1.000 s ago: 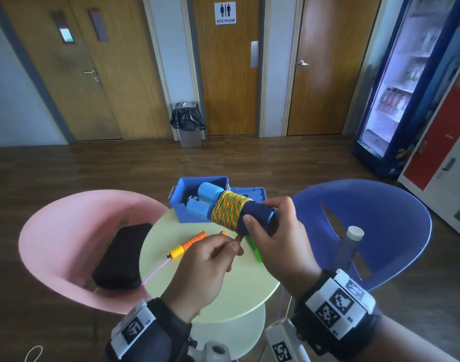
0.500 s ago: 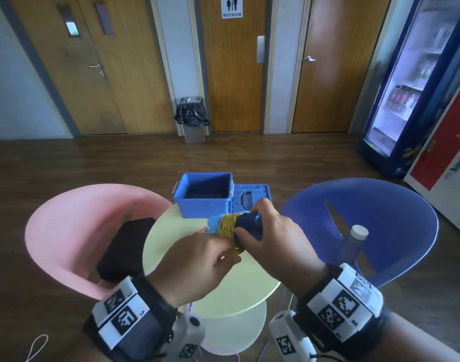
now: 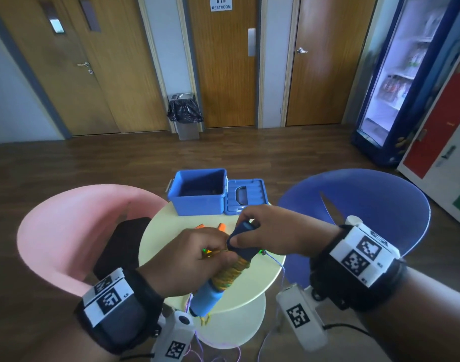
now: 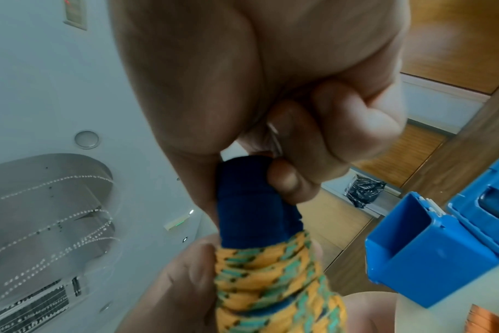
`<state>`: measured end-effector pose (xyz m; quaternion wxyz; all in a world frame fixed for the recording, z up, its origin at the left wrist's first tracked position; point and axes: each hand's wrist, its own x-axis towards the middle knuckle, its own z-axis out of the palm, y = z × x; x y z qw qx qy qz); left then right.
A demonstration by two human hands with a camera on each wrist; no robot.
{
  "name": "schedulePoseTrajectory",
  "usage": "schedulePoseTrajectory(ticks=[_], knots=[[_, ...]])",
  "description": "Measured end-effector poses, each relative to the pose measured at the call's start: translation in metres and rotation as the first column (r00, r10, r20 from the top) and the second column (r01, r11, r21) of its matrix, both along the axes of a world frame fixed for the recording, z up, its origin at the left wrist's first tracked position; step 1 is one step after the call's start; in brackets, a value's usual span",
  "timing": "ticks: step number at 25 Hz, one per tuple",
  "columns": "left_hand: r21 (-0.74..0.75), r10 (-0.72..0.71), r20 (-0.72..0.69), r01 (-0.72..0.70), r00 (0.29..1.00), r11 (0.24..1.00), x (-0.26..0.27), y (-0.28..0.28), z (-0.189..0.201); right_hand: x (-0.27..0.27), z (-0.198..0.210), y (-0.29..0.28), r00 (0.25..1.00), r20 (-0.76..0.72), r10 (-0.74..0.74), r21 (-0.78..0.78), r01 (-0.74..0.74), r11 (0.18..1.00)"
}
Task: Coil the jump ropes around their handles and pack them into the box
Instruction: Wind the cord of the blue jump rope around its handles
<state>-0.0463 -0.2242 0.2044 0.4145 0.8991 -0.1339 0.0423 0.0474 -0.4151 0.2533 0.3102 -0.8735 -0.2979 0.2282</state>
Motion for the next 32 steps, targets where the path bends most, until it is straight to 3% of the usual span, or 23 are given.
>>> schedulePoseTrajectory(ticks=[4, 8, 10, 13, 16, 21, 23, 27, 30, 32], knots=[[-0.038, 0.134, 0.018, -0.133, 0.991, 0.990, 0.002, -0.002, -0.005, 0.000, -0.010, 0.002, 0.993, -0.090, -0.081, 0.031, 0.084, 0.996], [0.098, 0.165, 0.195, -0.187, 0.967, 0.977, 0.001, -0.004, -0.001, -0.003, -0.020, 0.000, 0.941, -0.300, -0.158, 0.165, 0.214, 0.963], [0.212, 0.151, 0.298, -0.220, 0.942, 0.952, -0.004, -0.008, 0.004, 0.003, -0.024, 0.001, 0.926, -0.253, -0.281, 0.241, 0.342, 0.908], [0.392, 0.093, 0.343, -0.232, 0.935, 0.890, -0.014, -0.021, 0.008, 0.008, -0.026, 0.006, 0.898, -0.117, -0.424, 0.292, 0.439, 0.849], [0.553, 0.006, 0.396, -0.243, 0.918, 0.796, -0.020, -0.030, 0.010, 0.001, -0.028, 0.009, 0.893, -0.048, -0.447, 0.320, 0.437, 0.840], [0.760, -0.112, 0.400, -0.261, 0.910, 0.595, -0.020, -0.023, 0.027, -0.007, -0.033, 0.008, 0.906, -0.074, -0.417, 0.299, 0.419, 0.857], [0.789, -0.103, 0.367, -0.251, 0.924, 0.561, -0.019, -0.016, 0.037, -0.004, -0.032, 0.005, 0.920, -0.061, -0.387, 0.247, 0.389, 0.887], [0.693, -0.003, 0.273, -0.195, 0.962, 0.694, -0.013, -0.006, 0.043, 0.001, -0.023, 0.002, 0.948, -0.041, -0.315, 0.124, 0.318, 0.940], [0.550, 0.109, 0.092, -0.141, 0.990, 0.823, -0.005, 0.003, 0.040, 0.002, -0.017, 0.001, 0.967, -0.068, -0.246, 0.032, 0.248, 0.968], [0.453, 0.104, 0.020, -0.102, 0.994, 0.886, 0.000, 0.006, 0.039, 0.001, -0.012, -0.001, 0.977, -0.117, -0.180, -0.001, 0.181, 0.984]])
